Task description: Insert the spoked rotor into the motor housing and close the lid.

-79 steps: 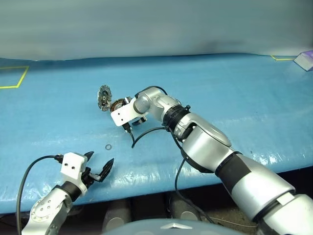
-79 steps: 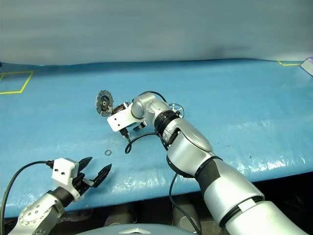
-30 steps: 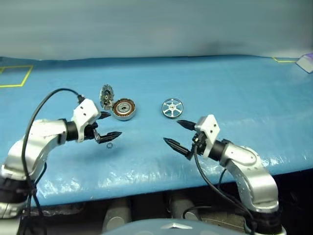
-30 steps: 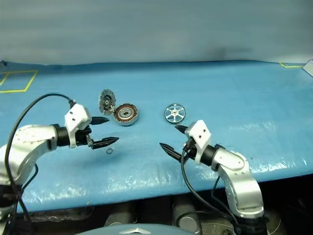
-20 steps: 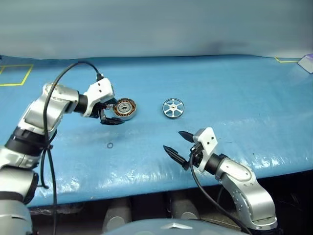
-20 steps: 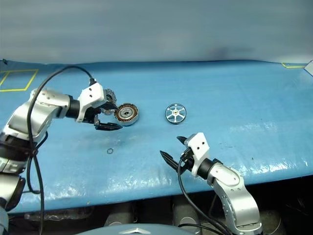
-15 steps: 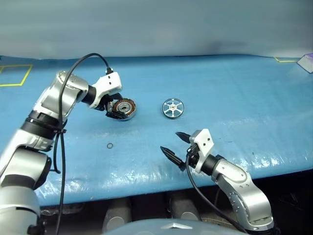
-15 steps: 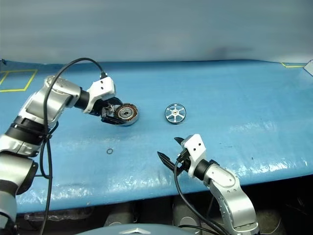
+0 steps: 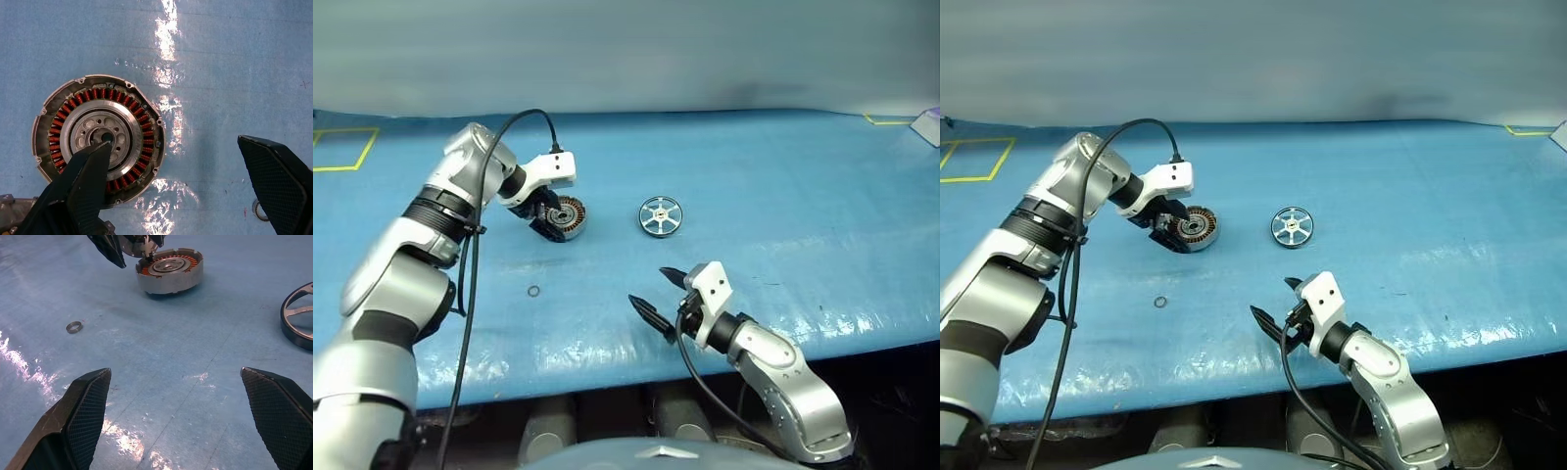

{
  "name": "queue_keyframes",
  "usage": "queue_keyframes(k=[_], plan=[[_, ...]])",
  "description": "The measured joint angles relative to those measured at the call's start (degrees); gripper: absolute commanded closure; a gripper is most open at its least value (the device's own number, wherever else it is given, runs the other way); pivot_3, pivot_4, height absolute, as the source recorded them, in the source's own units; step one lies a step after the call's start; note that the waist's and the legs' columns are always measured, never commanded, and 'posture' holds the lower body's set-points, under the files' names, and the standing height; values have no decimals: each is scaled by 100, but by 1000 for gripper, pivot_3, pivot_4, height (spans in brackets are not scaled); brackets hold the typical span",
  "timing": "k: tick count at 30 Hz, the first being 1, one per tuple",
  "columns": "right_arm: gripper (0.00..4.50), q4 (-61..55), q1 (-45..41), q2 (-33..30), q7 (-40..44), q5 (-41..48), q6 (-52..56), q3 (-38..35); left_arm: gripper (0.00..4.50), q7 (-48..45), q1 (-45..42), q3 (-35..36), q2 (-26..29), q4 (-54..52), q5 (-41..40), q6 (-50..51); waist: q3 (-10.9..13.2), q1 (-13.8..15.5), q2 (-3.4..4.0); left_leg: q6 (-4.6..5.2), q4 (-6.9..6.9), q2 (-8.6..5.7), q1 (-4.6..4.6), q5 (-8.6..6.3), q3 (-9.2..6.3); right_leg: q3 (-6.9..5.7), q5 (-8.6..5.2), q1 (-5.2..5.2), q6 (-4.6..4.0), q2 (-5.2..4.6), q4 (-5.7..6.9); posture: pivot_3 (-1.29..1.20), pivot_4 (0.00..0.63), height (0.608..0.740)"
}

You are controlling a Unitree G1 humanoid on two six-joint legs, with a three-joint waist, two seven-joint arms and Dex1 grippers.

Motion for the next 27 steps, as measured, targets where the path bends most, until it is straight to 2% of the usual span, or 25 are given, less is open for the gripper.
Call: queue_keyframes(k=[16,27], plan=[[33,88,66,23,-178,92,-253,194,0,-149,-628,-20,-642,1438,905,-434,4,-1,-7,1,10,-2,-4,0,-4,0,3,2,4,1,3,0,150,740],[33,187,40,13,-264,124,-344,245,0,-149,-800,-31,-836,1906,1271,-640,4,-6,-7,1,11,-2,-4,0,-6,0,4,2,6,2,7,0,150,740]])
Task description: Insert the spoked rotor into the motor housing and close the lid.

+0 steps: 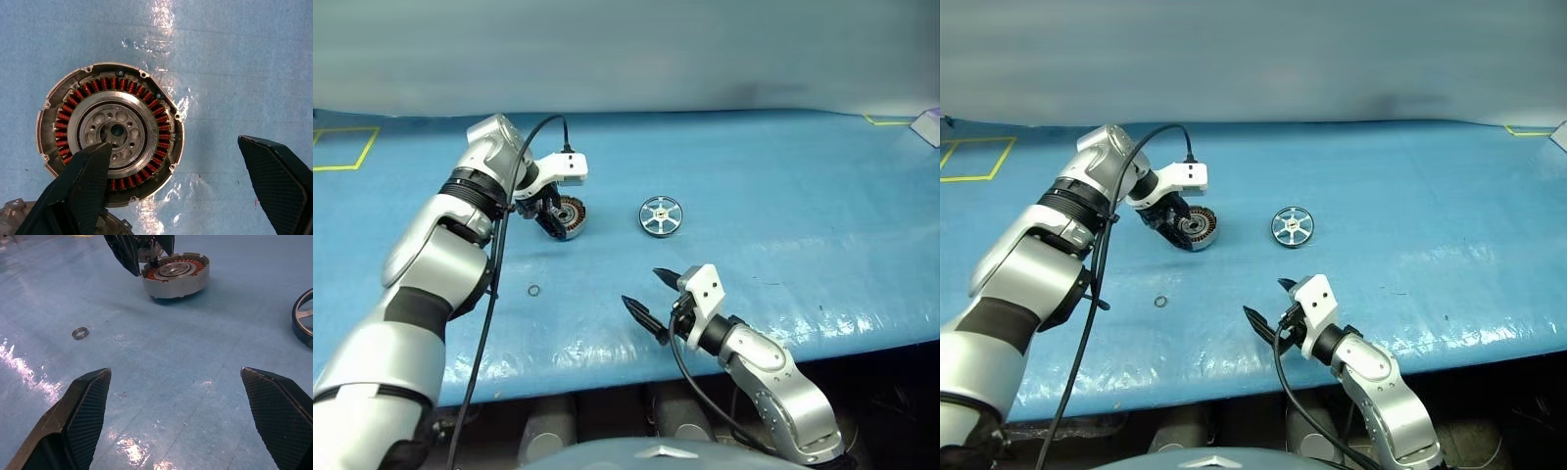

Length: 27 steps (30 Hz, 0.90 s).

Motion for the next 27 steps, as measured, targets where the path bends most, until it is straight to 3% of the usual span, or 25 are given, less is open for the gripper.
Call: queue_keyframes(k=[12,27], plan=[[33,-87,-80,-461,188,318,317,-13,0,-17,76,-22,-1,-124,398,68,0,-1,0,0,7,-1,1,0,0,1,1,2,2,0,4,0,150,740],[33,-129,-130,-471,122,334,421,110,0,87,165,-8,-372,-265,448,139,0,23,-1,1,26,-2,-2,0,-2,1,4,5,7,0,15,0,150,740]])
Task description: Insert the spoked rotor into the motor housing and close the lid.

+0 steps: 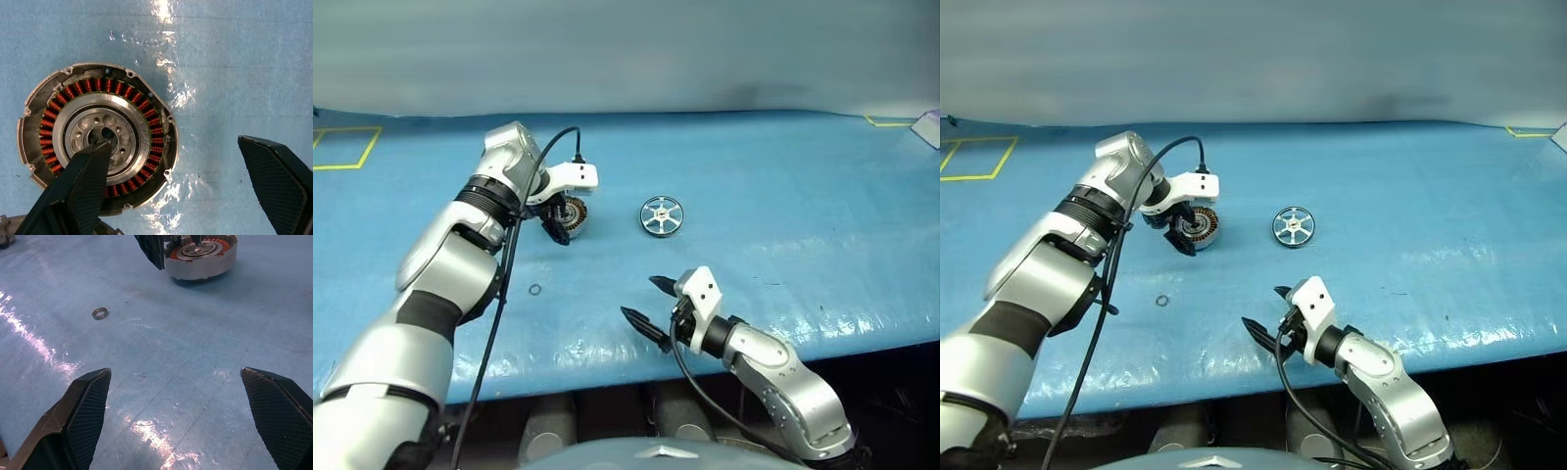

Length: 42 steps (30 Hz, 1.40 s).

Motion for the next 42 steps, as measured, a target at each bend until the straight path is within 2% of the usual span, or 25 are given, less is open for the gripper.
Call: queue_keyframes(k=[10,42], plan=[[33,-50,127,3,-115,0,61,-3,0,175,-2,0,-134,287,54,-143,1,-17,-1,0,32,0,5,0,-3,2,-5,-2,-6,3,44,0,150,740],[33,-53,146,-36,-126,-3,120,64,0,415,-126,43,-141,694,185,-273,2,-17,-3,1,34,-2,2,0,-3,3,-5,-2,-5,3,44,0,150,740]])
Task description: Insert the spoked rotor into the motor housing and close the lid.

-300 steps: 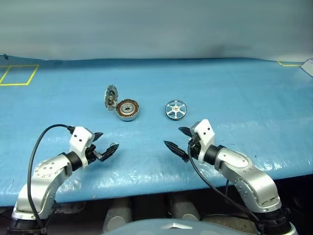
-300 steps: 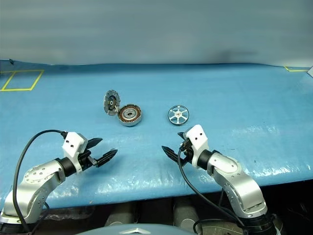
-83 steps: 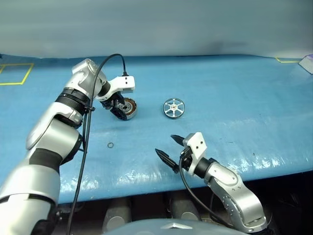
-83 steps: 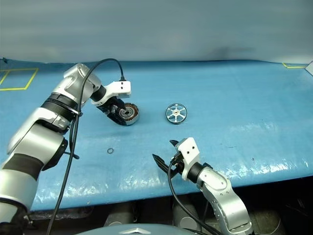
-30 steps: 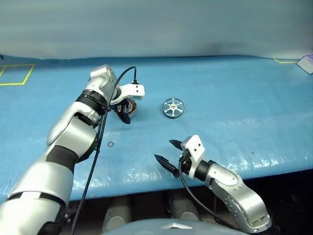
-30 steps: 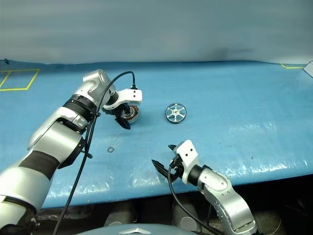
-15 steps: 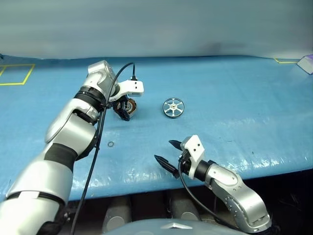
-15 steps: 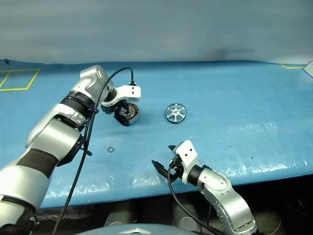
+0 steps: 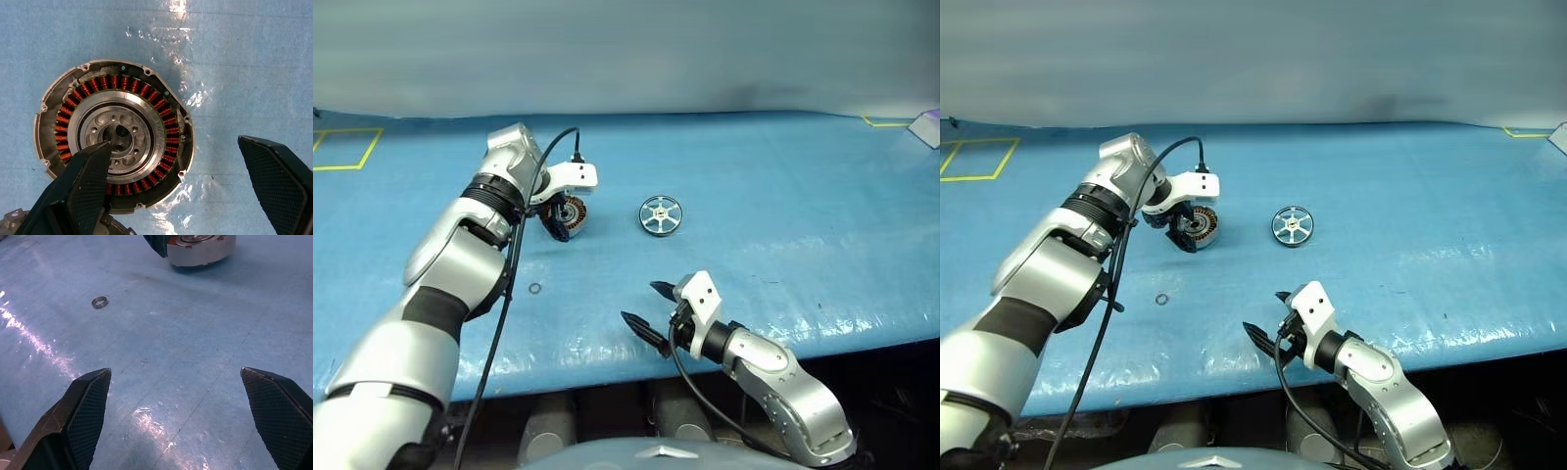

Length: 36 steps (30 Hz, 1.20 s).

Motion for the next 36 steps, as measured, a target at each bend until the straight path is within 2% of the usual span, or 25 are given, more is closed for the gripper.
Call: queue_keyframes(k=[6,9,15,25,36], plan=[[33,-2,28,-18,-45,0,4,-1,0,26,89,1,-98,46,16,-9,0,1,-1,0,1,0,1,0,0,0,0,1,0,0,0,0,150,740],[0,-4,28,-18,-91,0,4,-2,555,132,124,7,-138,56,13,-10,0,-8,-1,0,0,0,1,0,0,0,0,0,0,0,0,0,150,740],[0,-5,30,-18,-113,-1,4,-1,2527,281,121,27,-160,100,9,-24,0,-7,-1,0,-1,0,1,0,0,0,0,1,0,0,-1,0,150,740],[0,-3,8,-3,-136,-1,3,-1,2591,138,163,47,-172,-90,17,-128,-1,33,-1,1,0,-1,0,0,0,0,0,2,0,-1,-2,0,150,740],[0,34,-225,8,-92,-1,4,6,2591,-602,1225,22,254,-2723,-27,454,-2,49,0,1,-3,0,4,0,0,2,-3,3,1,-2,0,0,150,740]])
